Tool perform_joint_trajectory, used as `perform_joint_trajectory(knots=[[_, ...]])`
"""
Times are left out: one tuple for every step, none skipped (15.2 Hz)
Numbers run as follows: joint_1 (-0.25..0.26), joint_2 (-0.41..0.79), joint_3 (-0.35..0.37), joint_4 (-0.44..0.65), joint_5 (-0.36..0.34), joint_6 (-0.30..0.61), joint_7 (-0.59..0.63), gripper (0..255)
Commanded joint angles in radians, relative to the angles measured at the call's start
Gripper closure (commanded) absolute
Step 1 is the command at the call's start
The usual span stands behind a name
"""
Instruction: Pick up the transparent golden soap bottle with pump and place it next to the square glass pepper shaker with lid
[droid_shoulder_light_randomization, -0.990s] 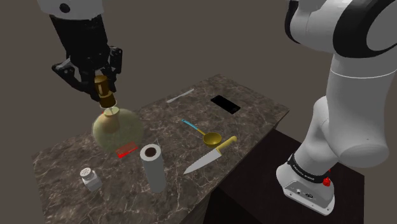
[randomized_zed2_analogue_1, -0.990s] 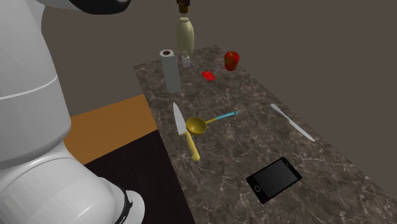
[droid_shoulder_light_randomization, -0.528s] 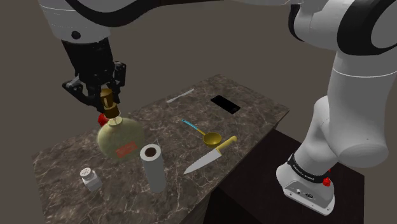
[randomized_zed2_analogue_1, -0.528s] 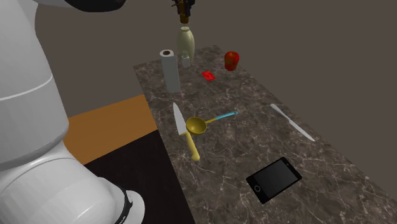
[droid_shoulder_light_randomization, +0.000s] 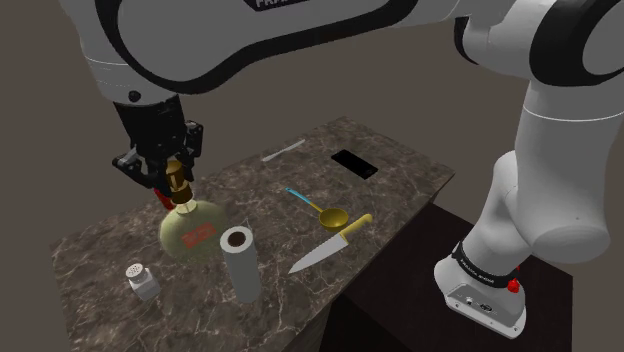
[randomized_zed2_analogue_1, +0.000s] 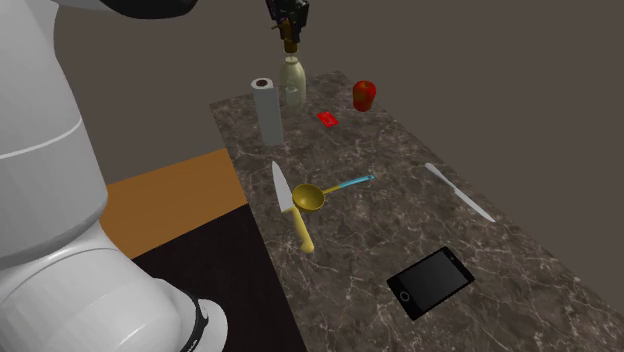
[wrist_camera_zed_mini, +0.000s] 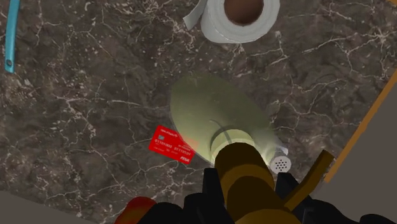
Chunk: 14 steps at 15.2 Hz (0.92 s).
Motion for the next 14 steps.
perform_joint_trajectory(knots=[[-0.003, -0.003, -0.001, -0.029, 0.000, 0.028, 0.001, 255], [-0.003, -0.002, -0.001, -0.042, -0.001, 0.041, 0.002, 255], [-0.004, -0.001, -0.002, -0.054, -0.002, 0.054, 0.003, 255], [-0.004, 0.001, -0.002, -0.066, -0.002, 0.067, 0.004, 255], [-0.005, 0.002, -0.003, -0.077, -0.003, 0.080, 0.005, 255], [-0.005, 0.004, -0.003, -0.088, -0.005, 0.092, 0.007, 255], [-0.006, 0.006, -0.004, -0.099, -0.006, 0.105, 0.008, 255], [-0.006, 0.008, -0.004, -0.109, -0.007, 0.117, 0.009, 255], [-0.006, 0.010, -0.005, -0.119, -0.008, 0.130, 0.011, 255], [-0.006, 0.013, -0.005, -0.129, -0.010, 0.142, 0.012, 255], [-0.006, 0.016, -0.006, -0.139, -0.011, 0.155, 0.013, 255], [-0.006, 0.016, -0.006, -0.139, -0.011, 0.155, 0.013, 255], [-0.006, 0.016, -0.006, -0.139, -0.011, 0.155, 0.013, 255], [-0.006, 0.016, -0.006, -0.139, -0.011, 0.155, 0.013, 255]])
